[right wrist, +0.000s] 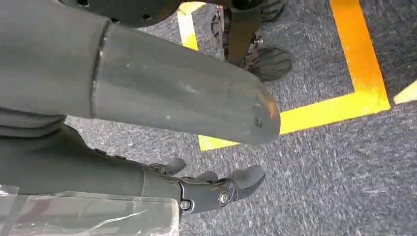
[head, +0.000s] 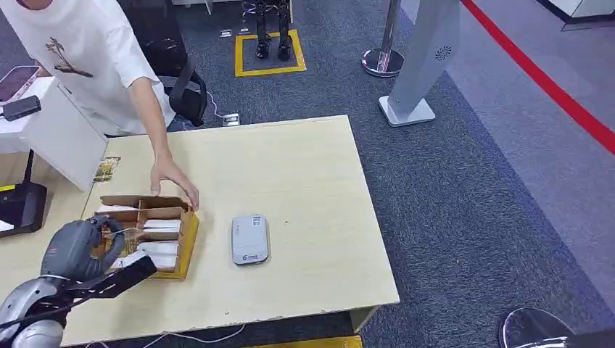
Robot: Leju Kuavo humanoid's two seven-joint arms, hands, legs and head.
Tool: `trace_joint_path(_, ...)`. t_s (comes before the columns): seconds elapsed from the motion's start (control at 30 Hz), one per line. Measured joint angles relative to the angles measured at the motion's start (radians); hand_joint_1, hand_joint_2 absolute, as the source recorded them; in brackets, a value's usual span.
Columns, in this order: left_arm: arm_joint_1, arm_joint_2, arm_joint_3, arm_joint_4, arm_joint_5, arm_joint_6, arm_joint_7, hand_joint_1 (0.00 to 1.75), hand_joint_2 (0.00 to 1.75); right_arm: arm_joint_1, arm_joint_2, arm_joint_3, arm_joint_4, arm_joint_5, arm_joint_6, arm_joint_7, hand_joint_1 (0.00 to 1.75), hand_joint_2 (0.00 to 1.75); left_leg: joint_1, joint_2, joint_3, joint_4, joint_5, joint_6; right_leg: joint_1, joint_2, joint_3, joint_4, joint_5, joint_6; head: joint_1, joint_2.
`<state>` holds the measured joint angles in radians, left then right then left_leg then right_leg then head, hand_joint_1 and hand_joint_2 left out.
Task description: Pass the card to the sensor for recognition and then transmit it.
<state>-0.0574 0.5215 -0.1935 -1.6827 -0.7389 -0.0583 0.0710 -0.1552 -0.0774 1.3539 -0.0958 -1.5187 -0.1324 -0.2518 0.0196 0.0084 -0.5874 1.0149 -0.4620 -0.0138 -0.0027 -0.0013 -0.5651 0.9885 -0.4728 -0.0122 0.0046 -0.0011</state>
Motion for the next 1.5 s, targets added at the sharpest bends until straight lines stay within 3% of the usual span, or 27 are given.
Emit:
trace_joint_path(0.27, -0.108, 0.014, 0.037, 0.052, 0.007, -0.028, 0.019, 1.75, 1.75, -0.001, 0.0, 0.004, -0.002, 0.0, 0.013, 0.01, 0.0, 0.0, 0.0, 0.0, 0.0, 0.0, 0.0, 0.0, 0.0, 0.0, 0.0, 0.0, 0.0, 0.0, 0.0, 0.0)
trace_joint_path(0.63, -0.345, 0.011, 0.034, 0.29, 0.009, -0.078, 0.037, 1.75, 1.75, -0.014, 0.0, 0.03, -0.003, 0.0, 0.013, 0.03, 0.0, 0.0, 0.0, 0.0, 0.0, 0.0, 0.0, 0.0, 0.0, 0.0, 0.0, 0.0, 0.001, -0.001, -0.001, 0.0)
trace_joint_path(1.0, -0.44, -0.011, 0.017, 0.42, 0.009, -0.085, 0.034, 1.75, 1.75, -0.018, 0.0, 0.038, -0.005, 0.0, 0.013, 0.031, 0.0, 0.0, 0.0, 0.0, 0.0, 0.0, 0.0, 0.0, 0.0, 0.0, -0.001, 0.0, 0.001, -0.001, -0.001, 0.0)
trace_joint_path(1.03, -0.447, -0.013, 0.013, 0.428, 0.008, -0.085, 0.034, 1.64, 1.75, -0.018, 0.0, 0.039, -0.005, 0.0, 0.014, 0.031, 0.0, 0.0, 0.0, 0.0, 0.0, 0.0, 0.0, 0.0, 0.0, 0.0, -0.001, 0.0, 0.001, -0.001, -0.001, 0.0)
trace_joint_path(1.07, -0.453, -0.014, 0.01, 0.434, 0.008, -0.087, 0.032, 0.0, 1.75, -0.018, 0.0, 0.04, -0.005, 0.0, 0.014, 0.031, 0.0, 0.0, 0.0, 0.001, 0.0, 0.0, 0.0, 0.0, 0.0, 0.0, -0.001, 0.0, 0.001, -0.001, -0.001, 0.0)
trace_joint_path(1.5, -0.502, -0.026, -0.034, 0.487, 0.027, -0.087, 0.025, 0.0, 1.75, -0.017, 0.0, 0.045, -0.005, 0.0, 0.013, 0.029, 0.0, 0.0, 0.0, 0.001, 0.0, 0.0, 0.0, 0.0, 0.0, 0.001, -0.001, 0.0, 0.001, -0.001, 0.0, 0.0)
